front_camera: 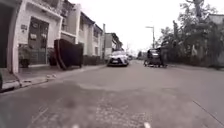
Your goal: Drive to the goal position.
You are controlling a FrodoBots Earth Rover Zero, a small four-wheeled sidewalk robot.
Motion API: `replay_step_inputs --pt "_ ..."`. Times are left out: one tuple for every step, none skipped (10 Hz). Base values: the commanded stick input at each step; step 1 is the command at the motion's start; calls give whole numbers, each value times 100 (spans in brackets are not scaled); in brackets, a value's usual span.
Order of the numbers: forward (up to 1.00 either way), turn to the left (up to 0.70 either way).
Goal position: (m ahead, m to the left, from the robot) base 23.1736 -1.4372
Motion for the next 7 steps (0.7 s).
replay_step_inputs --pt "70 -14" --pt "70 14" --pt "70 2" --pt "70 6" --pt "70 2" --pt "70 5" --pt "70 4"
